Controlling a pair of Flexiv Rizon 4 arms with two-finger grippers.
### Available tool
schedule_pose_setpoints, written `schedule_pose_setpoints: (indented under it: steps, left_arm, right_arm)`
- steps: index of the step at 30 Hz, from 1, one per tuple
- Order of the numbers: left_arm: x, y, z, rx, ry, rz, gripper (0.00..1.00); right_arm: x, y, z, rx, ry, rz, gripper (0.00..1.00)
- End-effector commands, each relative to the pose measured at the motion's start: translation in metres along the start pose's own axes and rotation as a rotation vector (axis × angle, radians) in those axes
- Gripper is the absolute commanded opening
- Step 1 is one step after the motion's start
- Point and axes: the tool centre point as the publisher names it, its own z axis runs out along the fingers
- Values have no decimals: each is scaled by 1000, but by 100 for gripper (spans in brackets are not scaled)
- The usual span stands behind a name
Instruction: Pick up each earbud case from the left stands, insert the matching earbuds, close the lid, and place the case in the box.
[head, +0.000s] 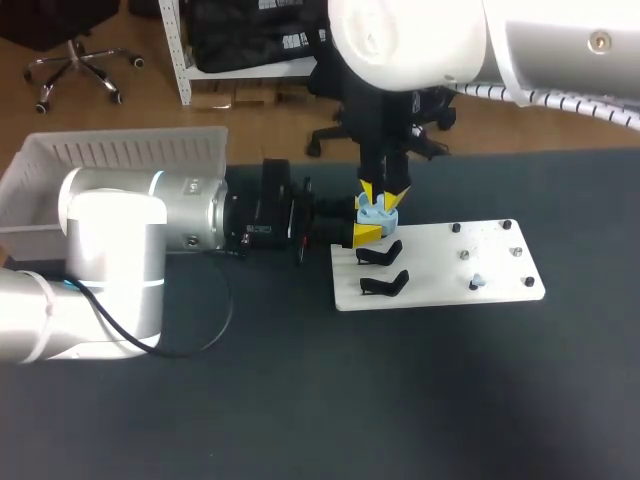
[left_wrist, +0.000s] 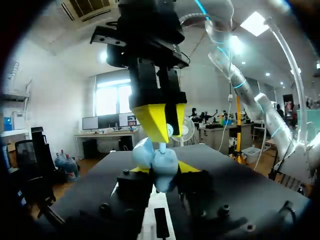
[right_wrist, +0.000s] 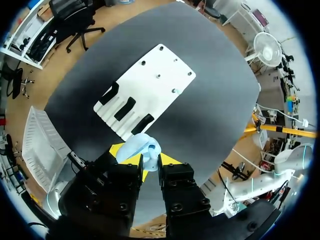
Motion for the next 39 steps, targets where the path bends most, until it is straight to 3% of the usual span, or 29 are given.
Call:
schedule_pose_setpoints:
  steps: [1, 39]
  left_arm:
    - [0, 0, 0, 0, 0, 0, 0]
    - [0, 0, 0, 0, 0, 0, 0]
  right_arm:
    - [-1, 2, 0, 7, 1, 2, 0]
    - [-5, 4, 13, 43, 14, 16, 0]
